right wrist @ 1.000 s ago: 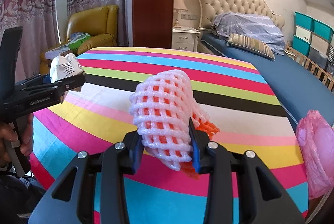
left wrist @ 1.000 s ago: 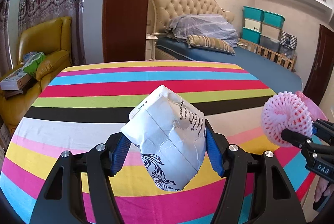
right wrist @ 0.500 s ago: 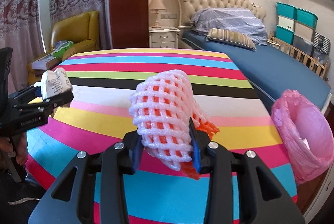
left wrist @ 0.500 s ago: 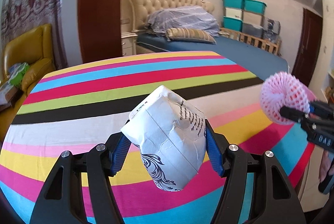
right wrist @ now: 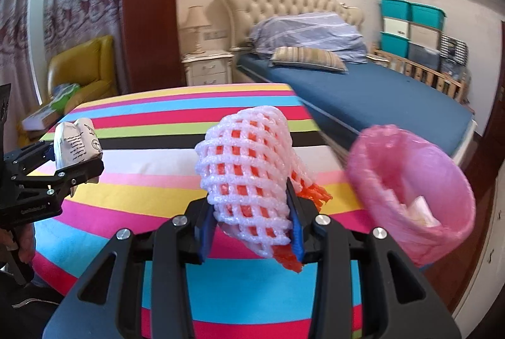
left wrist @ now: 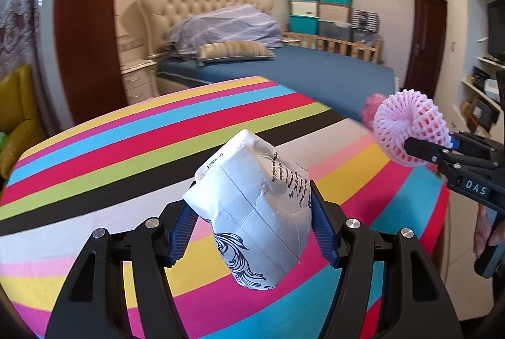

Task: Collect trash
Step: 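Carry the crumpled paper and fruit net to the pink bin and release both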

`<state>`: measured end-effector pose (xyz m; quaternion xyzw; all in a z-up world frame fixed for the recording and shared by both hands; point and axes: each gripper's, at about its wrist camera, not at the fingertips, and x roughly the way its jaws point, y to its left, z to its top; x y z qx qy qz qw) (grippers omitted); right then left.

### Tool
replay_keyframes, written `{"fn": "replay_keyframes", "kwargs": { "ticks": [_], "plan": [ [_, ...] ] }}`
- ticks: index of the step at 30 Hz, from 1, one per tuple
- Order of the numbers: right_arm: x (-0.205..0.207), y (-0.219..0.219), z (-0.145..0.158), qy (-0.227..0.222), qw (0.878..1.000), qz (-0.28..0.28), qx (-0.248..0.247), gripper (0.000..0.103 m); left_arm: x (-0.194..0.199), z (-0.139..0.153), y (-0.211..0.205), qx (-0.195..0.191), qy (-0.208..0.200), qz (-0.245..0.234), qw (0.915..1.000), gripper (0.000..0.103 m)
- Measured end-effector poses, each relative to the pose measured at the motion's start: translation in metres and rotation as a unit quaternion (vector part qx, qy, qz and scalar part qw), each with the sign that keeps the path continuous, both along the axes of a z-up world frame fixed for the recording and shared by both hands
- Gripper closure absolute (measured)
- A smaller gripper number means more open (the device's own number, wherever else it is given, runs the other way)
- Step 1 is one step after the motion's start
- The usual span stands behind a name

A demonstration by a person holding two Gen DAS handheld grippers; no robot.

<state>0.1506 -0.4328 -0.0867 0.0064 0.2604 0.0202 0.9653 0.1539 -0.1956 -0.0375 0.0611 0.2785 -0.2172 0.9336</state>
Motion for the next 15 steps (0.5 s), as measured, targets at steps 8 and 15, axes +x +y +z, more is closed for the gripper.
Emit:
{"fn": "replay_keyframes", "kwargs": {
  "ticks": [8,15],
  "plan": [
    [-0.004,-0.068,0.001,0.001,0.998,-0.063,-0.002,0.066,0.012,0.012,-0.073,-0.010,-0.002,-0.078,0.9969,0.042],
    [-0.012,-0.122,0.002,-0.004,0.994,-0.107,-0.010,0.066,0.021,0.015,-0.140,-0.006,-0.007,-0.133,0.9910,0.042]
  ]
}}
